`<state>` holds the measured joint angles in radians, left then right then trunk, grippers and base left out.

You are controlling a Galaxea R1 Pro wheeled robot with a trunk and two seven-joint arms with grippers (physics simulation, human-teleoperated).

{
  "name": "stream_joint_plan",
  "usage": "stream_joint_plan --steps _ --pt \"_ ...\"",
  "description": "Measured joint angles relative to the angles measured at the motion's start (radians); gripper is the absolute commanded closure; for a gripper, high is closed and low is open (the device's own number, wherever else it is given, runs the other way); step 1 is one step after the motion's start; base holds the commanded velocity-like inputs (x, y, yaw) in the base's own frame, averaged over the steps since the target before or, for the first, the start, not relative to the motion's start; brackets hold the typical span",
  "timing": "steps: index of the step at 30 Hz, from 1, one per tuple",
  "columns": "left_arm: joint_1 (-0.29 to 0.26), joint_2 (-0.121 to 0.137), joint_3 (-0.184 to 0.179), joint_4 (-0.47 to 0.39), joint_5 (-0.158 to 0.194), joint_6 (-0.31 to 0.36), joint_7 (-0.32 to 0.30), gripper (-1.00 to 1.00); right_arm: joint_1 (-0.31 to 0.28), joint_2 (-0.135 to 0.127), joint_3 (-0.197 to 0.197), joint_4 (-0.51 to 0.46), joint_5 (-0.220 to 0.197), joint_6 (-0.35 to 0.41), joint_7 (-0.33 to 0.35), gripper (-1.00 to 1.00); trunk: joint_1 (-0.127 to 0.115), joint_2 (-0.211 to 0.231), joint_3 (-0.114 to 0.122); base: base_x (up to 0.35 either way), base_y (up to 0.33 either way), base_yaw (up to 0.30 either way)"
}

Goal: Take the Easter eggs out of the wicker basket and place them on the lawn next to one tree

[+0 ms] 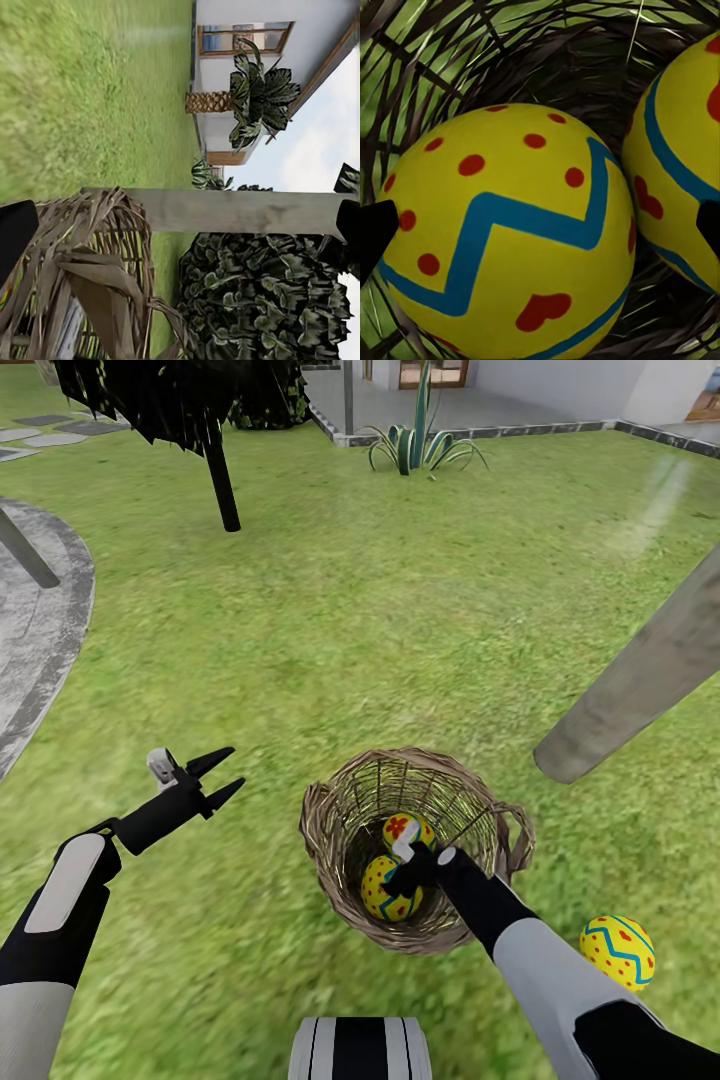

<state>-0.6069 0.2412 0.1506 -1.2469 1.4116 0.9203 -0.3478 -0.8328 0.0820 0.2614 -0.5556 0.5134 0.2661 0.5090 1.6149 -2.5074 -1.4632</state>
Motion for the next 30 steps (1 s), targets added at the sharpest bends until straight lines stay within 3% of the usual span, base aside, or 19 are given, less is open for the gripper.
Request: stream_joint_plan --steps 3,9,17,21,27,30 --pt "0.0 0.001 0.0 0.0 0.0 0.0 -0.008 -1.0 0.0 0.003 -0.001 0.007 0.0 0.0 0.0 -1.0 0.0 0.0 0.0 0.0 0.0 0.0" --pt "0.0 0.001 0.0 0.001 0.0 0.0 -0.011 -1.0 0.0 0.014 -0.019 0.062 -0.056 0.0 -0.002 -1.0 0.0 0.0 0.0 0.0 0.0 0.0" --pt "0.0 0.001 0.0 0.001 0.0 0.0 -0.011 -1.0 0.0 0.015 -0.031 0.091 -0.065 0.001 -0.066 -1.0 0.0 0.0 0.0 0.0 0.0 0.0" --pt "0.0 0.002 0.0 0.0 0.0 0.0 -0.012 -1.0 0.0 0.015 -0.078 0.094 -0.065 0.001 -0.075 -1.0 0.0 0.0 0.0 0.0 0.0 0.0" --pt "0.0 0.003 0.0 0.001 0.0 0.0 -0.012 -1.0 0.0 0.015 -0.095 0.096 -0.064 0.002 -0.078 -1.0 0.0 0.0 0.0 0.0 0.0 0.0" --pt "0.0 0.003 0.0 0.001 0.0 0.0 -0.012 -1.0 0.0 0.015 -0.097 0.094 -0.065 0.082 -0.078 -1.0 0.0 0.0 0.0 0.0 0.0 0.0"
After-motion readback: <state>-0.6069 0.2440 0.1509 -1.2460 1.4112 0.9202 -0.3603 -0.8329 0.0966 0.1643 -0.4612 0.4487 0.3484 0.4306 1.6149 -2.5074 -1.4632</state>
